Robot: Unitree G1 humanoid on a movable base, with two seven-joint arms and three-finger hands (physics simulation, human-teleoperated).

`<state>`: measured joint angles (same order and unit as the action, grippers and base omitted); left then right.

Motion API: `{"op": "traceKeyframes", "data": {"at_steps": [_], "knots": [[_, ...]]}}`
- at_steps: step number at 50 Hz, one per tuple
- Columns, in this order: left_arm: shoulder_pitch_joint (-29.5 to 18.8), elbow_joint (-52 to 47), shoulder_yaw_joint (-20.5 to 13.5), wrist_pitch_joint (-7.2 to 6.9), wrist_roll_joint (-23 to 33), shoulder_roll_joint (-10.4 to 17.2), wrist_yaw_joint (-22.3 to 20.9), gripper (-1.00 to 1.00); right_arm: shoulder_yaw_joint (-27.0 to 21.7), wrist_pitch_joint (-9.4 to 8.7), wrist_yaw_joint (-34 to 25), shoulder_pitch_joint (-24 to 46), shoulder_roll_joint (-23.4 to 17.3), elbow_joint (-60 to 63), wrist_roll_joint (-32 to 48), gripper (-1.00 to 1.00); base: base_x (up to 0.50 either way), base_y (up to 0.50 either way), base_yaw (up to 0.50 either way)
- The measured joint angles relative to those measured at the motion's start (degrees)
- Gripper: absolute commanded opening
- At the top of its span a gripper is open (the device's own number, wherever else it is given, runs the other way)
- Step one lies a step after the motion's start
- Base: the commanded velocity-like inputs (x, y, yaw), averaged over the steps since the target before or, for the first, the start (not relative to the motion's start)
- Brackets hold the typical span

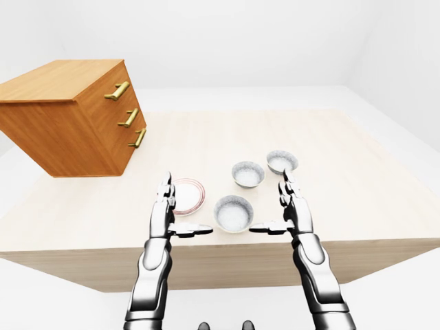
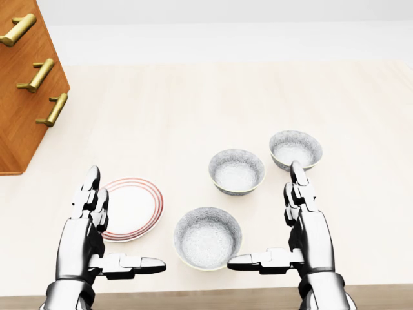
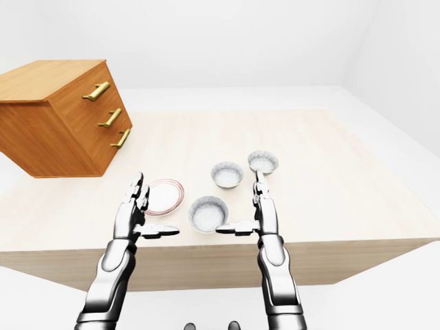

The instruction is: Stack the bowl at the front on the bowl in the middle.

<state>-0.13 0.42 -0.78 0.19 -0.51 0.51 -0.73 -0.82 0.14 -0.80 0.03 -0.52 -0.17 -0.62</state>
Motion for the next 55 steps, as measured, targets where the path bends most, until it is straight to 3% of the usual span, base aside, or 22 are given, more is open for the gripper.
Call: {"op": "traceKeyframes", "data": {"at_steps": [21, 55], "knots": [[-0.39, 2.37, -1.01, 1.1, -0.19, 0.44, -0.92, 1.0, -1.52, 2.11, -2.09, 0.06, -0.9, -1.24, -0.17, 1.0, 0.0, 0.0, 0.0], [-0.01, 2.84, -0.77, 1.28, 0.05, 0.32, -1.09, 1.0, -1.78, 3.39, -3.29, 0.07, -1.08, -1.79, 0.34, 1.0, 0.24, 0.0, 0.0]]}}
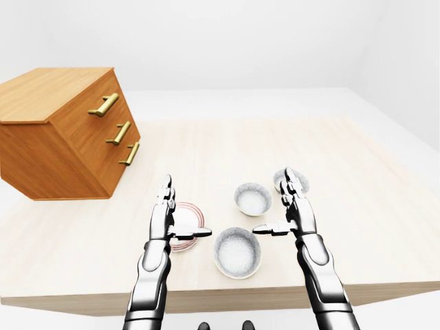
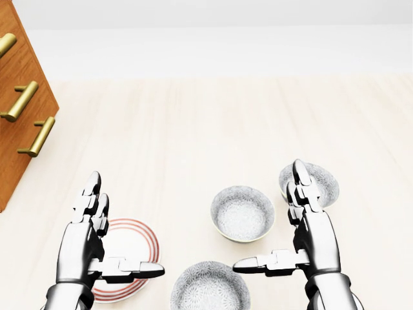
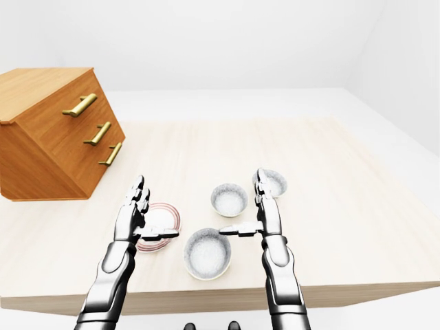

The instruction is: Stack the bowl at the front on the bowl in the middle.

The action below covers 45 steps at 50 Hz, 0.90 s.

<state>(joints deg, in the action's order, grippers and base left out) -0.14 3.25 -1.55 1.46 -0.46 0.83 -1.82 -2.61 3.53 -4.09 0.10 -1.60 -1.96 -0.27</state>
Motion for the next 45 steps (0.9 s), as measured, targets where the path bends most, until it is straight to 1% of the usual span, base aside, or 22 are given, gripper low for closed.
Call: {"op": "traceKeyframes", "data": {"at_steps": [18, 25, 35, 40, 45], "knots": [[0.04, -0.11, 0.14, -0.11, -0.01, -0.09, 0.05, 1.0, -0.02, 0.24, -0.26, 0.01, -0.07, 0.0, 0.23, 1.0, 0.28, 0.0, 0.0], [0.13, -0.01, 0.14, -0.08, -0.07, -0.09, 0.0, 1.0, -0.02, 0.56, -0.42, -0.09, -0.09, -0.18, 0.3, 1.0, 0.4, 0.0, 0.0], [0.17, -0.23, 0.13, -0.42, -0.2, -0.09, -0.05, 1.0, 0.0, 0.88, -0.54, -0.09, -0.08, -0.47, 0.4, 1.0, 0.42, 0.0, 0.0], [0.17, -0.3, 0.1, -0.54, -0.27, -0.09, -0.04, 1.0, -0.07, 1.47, -0.05, 0.15, -0.26, -0.98, 1.23, 1.0, 0.0, 0.0, 0.0], [0.14, -0.28, 0.06, -0.6, -0.35, -0.08, -0.03, 1.0, -0.54, 1.47, 0.52, 0.55, -0.84, -1.1, 2.82, 1.0, 0.0, 0.0, 0.0]]}}
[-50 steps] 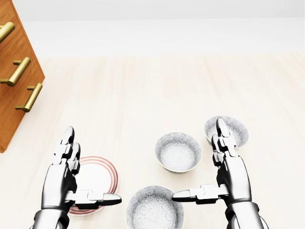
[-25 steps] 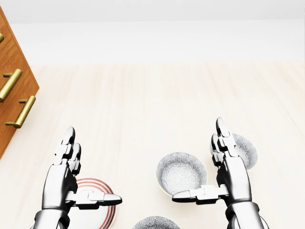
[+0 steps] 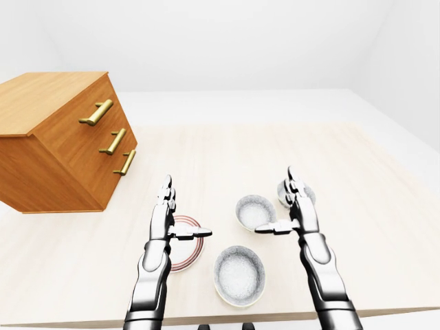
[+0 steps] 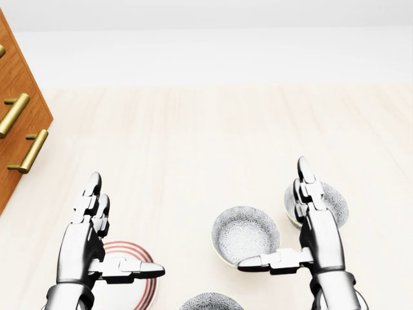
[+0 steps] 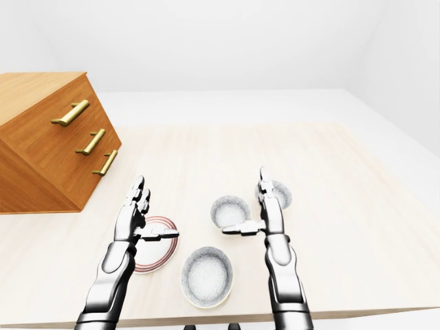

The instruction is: Stack the bowl at the front on the bowl in the middle.

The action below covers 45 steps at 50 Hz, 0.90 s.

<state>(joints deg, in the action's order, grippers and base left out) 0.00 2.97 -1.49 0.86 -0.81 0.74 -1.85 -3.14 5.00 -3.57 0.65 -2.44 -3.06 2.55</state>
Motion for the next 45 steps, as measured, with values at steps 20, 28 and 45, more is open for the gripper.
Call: {"op": "traceKeyframes", "data": {"at_steps": [20, 28, 45], "knots": [[-0.06, 0.26, -0.17, -0.3, -0.44, 0.02, 0.07, 1.0, -6.08, 0.0, 2.62, 1.36, -4.82, 3.96, 13.23, 1.0, 0.0, 0.0, 0.0], [-0.1, 0.27, -0.24, -0.42, -0.58, 0.04, 0.07, 1.0, -7.56, 0.0, 3.63, 1.75, -6.16, 4.61, 17.45, 1.0, 0.0, 0.0, 0.0], [-0.06, -0.14, -0.55, -0.97, -0.98, 0.17, -0.03, 1.0, -10.9, 0.0, 14.48, 2.2, -12.17, 4.25, 44.44, 1.0, 0.0, 0.0, 0.0]]}}
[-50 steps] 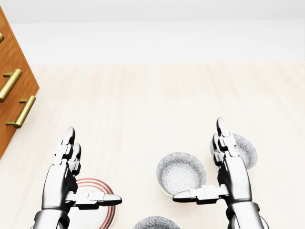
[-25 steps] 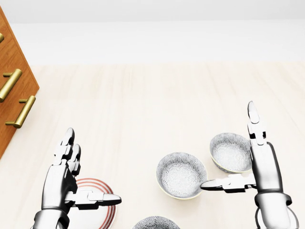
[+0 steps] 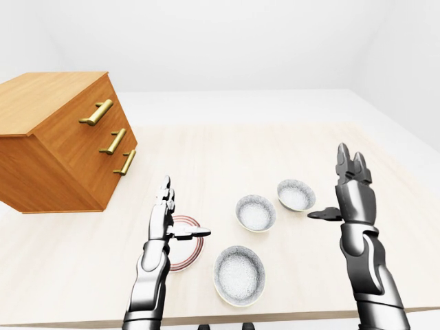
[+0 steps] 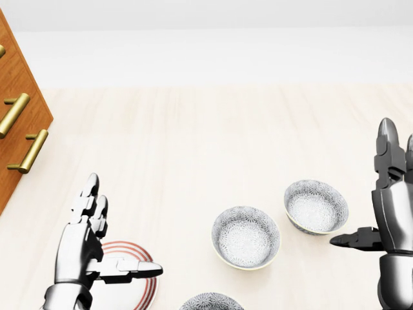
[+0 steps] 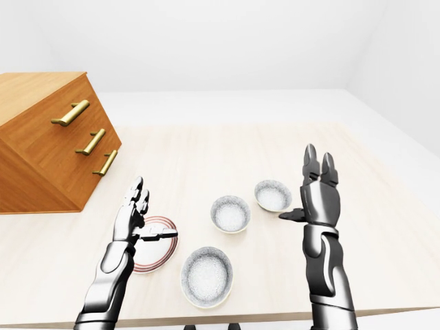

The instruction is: Stack the bowl at the front on the bowl in the middle.

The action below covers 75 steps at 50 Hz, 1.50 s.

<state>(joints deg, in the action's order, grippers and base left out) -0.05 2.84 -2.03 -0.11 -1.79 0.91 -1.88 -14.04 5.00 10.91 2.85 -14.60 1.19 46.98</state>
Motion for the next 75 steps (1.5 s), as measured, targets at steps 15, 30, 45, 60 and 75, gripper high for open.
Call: {"op": "traceKeyframes", "data": {"at_steps": [15, 30, 45, 60, 75], "knots": [[-0.05, 0.08, -0.11, -0.1, -0.07, 0.03, 0.01, 1.0, 1.02, 0.0, 7.24, -0.28, -1.14, -2.5, 14.02, 1.0, 0.0, 0.0, 0.0], [-0.49, 1.31, -0.22, 0.5, -0.1, 0.07, 0.24, 1.0, 4.9, 0.0, 12.44, 0.5, -0.87, -10.58, 18.13, 1.0, 0.0, 0.0, 0.0], [-0.44, 1.49, -0.05, 0.58, 0.0, -0.01, 0.41, 1.0, 7.98, 0.0, 16.7, 3.22, -1.41, -21.28, 17.54, 1.0, 0.0, 0.0, 0.0], [-0.41, 1.62, 0.05, 0.36, -0.19, -0.08, 0.4, 1.0, 10.69, 0.0, 19.09, 5.93, -2.69, -27.28, 22.34, 1.0, 0.0, 0.0, 0.0], [-0.34, 1.44, 0.05, -0.06, -0.45, -0.11, 0.33, 1.0, 12.01, 0.0, 19.09, 7.63, -3.24, -28.87, 26.24, 1.0, 0.0, 0.0, 0.0]]}}
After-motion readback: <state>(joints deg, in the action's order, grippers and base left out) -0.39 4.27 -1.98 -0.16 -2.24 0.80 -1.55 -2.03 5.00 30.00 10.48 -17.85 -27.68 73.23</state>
